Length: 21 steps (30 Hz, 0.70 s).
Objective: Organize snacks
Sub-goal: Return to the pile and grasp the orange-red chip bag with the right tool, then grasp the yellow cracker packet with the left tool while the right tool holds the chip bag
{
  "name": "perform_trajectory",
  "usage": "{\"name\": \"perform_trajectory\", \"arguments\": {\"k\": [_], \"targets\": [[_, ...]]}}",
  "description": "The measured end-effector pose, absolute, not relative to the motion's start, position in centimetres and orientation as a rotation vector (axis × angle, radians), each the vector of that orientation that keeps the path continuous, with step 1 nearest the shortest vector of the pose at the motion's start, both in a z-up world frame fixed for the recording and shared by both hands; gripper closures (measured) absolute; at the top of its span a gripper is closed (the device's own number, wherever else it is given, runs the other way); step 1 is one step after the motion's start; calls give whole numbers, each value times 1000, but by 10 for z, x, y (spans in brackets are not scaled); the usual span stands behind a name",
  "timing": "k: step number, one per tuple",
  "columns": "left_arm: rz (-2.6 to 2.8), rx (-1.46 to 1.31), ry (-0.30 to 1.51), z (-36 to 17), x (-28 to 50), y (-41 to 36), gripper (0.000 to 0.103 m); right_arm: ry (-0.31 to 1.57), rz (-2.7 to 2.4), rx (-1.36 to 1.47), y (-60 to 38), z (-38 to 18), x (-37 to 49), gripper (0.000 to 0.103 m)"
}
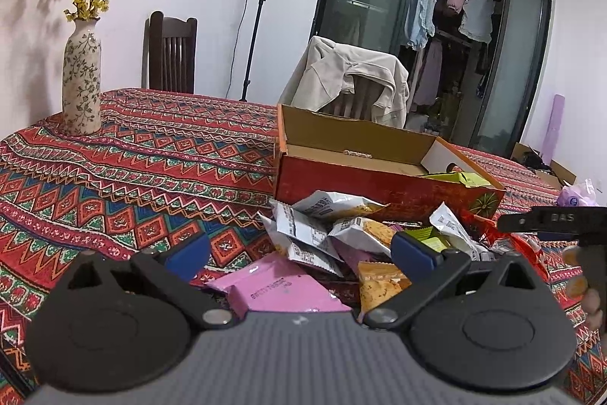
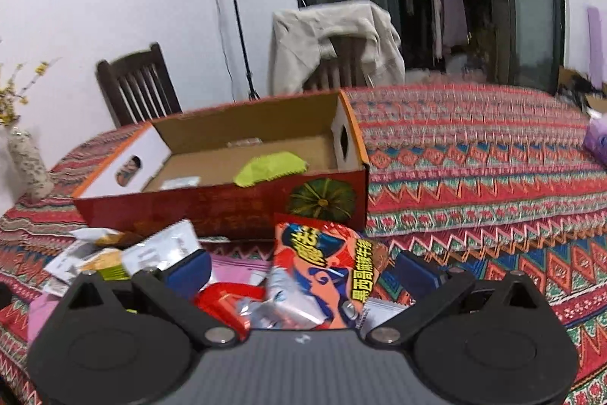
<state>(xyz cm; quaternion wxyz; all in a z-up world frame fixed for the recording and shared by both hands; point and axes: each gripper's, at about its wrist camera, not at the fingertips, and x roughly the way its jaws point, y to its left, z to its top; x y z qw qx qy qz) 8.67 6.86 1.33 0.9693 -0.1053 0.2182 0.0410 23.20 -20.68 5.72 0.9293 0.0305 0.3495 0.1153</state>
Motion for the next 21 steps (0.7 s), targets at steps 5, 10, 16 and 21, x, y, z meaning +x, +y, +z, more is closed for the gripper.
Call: {"name": "perform_trajectory", "arguments": {"k": [5, 10, 16, 21], "targets": [[82, -211, 451, 11, 88, 68, 0, 770, 236, 69, -206, 41, 245, 4], [87, -209, 465, 9, 91, 68, 0, 761, 263, 64, -205, 29, 238, 20], [85, -205, 480, 6, 93, 66, 0, 720, 287, 29, -201, 26, 225, 42], [86, -199, 486, 5, 95, 64, 0, 609, 255, -31, -199, 30, 201, 51]]}}
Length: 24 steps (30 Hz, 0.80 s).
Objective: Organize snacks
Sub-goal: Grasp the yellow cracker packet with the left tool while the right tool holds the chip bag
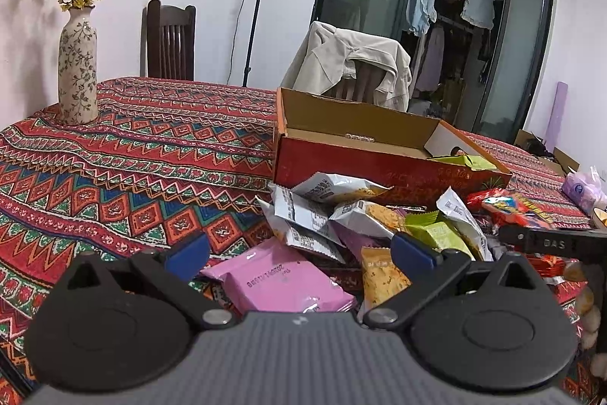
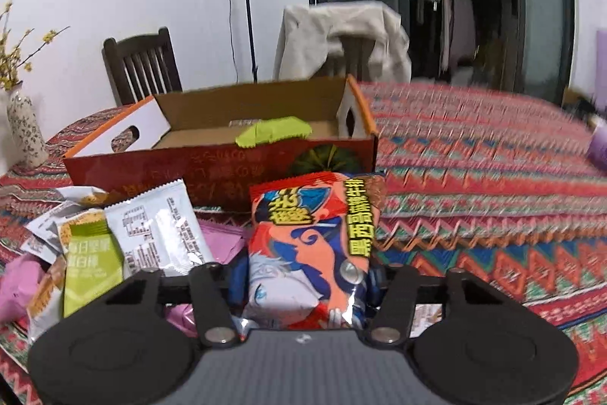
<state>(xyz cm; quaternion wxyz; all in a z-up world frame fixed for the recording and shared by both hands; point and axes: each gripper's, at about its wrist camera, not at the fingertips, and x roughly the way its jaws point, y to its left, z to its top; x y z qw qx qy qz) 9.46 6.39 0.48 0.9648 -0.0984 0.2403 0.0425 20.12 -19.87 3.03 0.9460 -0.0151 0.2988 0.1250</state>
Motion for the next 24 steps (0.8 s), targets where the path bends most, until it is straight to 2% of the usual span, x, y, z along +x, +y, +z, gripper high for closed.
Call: {"name": "perform_trajectory", "arguments": {"k": [8, 21, 23, 24], "targets": [[49, -170, 497, 5, 98, 51, 0, 461, 255, -6, -207, 47, 169, 52], [-23, -124, 584, -10, 117, 12, 0, 455, 338, 18, -210, 44, 138, 52], [-27, -113, 589, -12, 120, 7, 3, 456, 346, 23, -211, 43, 135, 52], [-29, -107, 591, -13, 121, 5, 8, 457, 348, 25, -211, 43, 135, 52]]}}
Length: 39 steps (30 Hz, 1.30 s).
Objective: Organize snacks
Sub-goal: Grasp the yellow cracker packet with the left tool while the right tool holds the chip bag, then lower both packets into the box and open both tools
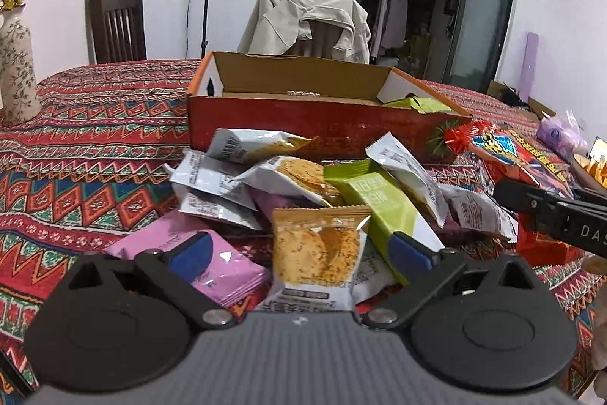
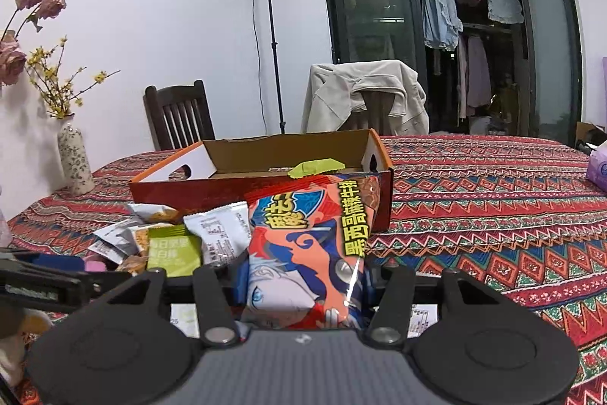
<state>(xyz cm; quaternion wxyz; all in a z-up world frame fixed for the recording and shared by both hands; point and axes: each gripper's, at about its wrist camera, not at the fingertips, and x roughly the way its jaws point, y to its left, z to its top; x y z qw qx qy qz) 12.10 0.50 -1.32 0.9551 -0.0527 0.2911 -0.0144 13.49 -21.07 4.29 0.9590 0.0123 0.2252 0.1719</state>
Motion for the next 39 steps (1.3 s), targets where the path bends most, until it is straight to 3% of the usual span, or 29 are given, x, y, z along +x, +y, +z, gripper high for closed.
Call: {"name": "perform_trajectory", "arguments": {"k": [4, 9, 12, 19, 39], "targets": [[-38, -104, 608, -16, 126, 4, 24, 460, 354, 35, -212, 42, 133, 52], [-41, -97, 602, -18, 126, 3, 32, 468, 362, 37, -212, 41, 133, 52], [-74, -118, 619, -19, 127, 5, 57, 470, 368, 36, -210, 41, 132, 52], [-63, -123, 590, -16, 120, 6, 62, 467, 371, 34, -209, 42, 130, 52], [-52, -102, 409, 47, 124, 18, 62, 400, 360, 19, -204, 77, 141, 52]]}}
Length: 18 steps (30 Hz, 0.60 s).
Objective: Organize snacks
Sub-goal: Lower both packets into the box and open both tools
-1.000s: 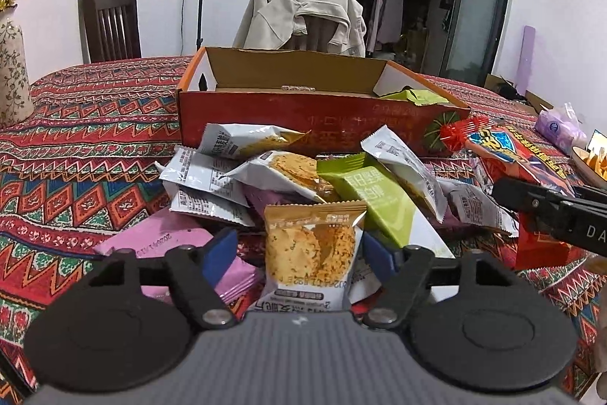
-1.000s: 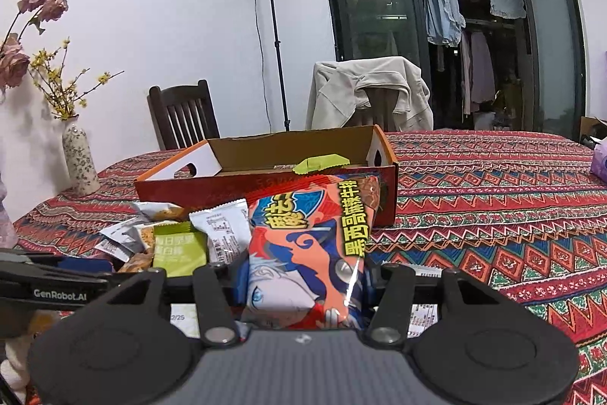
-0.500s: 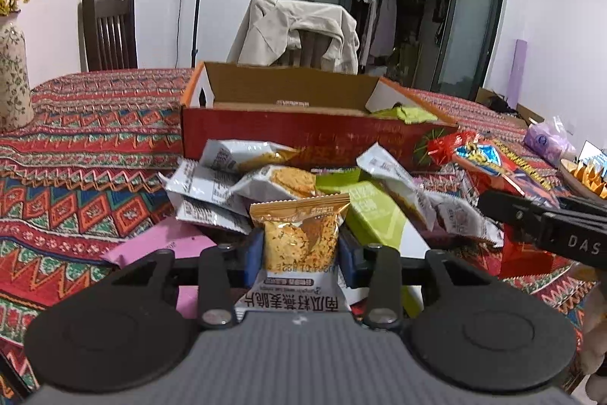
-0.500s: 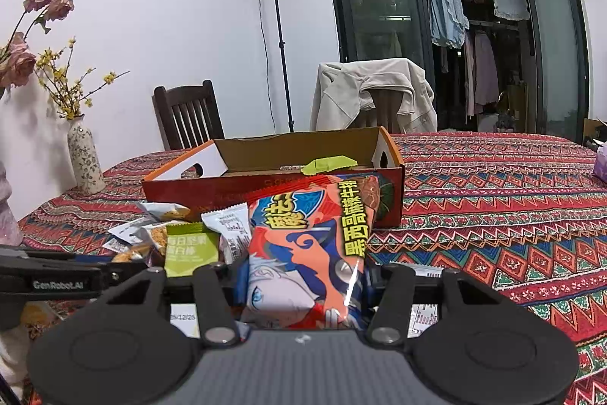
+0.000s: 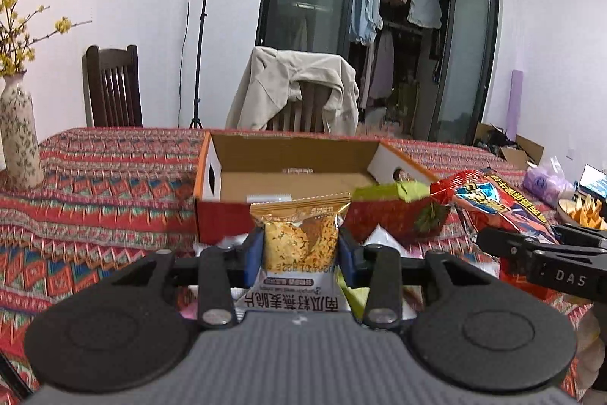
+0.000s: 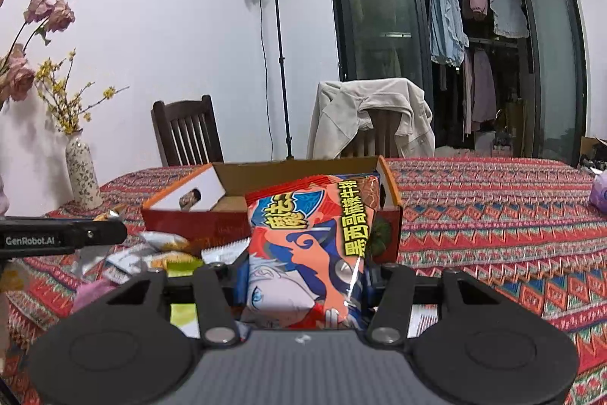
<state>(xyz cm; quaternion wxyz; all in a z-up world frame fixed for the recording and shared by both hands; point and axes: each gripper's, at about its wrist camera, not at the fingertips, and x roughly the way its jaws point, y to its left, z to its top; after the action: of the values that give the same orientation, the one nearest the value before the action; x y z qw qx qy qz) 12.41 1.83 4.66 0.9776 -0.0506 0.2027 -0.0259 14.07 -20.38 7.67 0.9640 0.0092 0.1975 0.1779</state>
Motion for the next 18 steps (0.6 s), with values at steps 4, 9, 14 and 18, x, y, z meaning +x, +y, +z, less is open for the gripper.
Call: {"name": "perform_trajectory", "arguments": {"k": [4, 9, 14, 18], "targets": [[-48, -100, 379, 64, 142, 19, 62, 385, 366, 23, -200, 92, 157, 52], [-33, -115, 346, 82, 166, 21, 62, 387, 372, 38, -192, 111, 188, 52], [-3, -131, 329, 95, 199, 20, 62, 396, 355, 57, -181, 125, 228, 52], [37, -145, 340, 96, 233, 21, 62, 409, 336, 74, -169, 126, 261, 52]]}}
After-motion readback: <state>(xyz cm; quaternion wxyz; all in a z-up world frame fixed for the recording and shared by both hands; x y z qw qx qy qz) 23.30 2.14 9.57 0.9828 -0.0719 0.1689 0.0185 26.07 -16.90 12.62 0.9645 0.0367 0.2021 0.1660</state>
